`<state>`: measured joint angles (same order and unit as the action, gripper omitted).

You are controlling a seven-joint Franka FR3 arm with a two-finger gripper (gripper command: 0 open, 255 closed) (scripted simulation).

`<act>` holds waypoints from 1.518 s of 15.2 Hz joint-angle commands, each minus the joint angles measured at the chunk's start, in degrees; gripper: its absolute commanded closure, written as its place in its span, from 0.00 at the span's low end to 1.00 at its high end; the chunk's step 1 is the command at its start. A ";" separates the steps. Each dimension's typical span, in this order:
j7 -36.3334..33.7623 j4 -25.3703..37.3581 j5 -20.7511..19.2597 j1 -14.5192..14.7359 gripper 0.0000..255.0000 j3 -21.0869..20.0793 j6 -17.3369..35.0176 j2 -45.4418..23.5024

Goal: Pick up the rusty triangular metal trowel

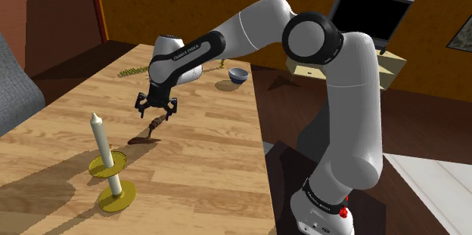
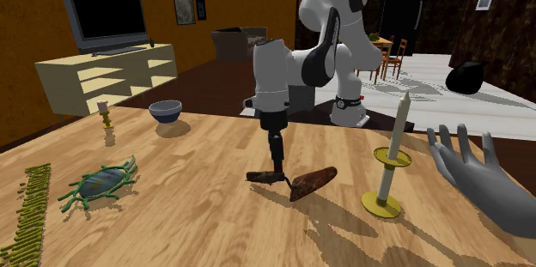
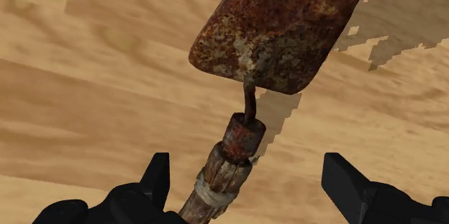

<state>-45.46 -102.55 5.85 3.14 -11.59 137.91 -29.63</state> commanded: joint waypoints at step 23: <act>-0.29 1.01 -0.17 0.26 1.00 0.23 0.98 -1.97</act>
<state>-45.77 -101.51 5.63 3.49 -11.34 139.28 -32.03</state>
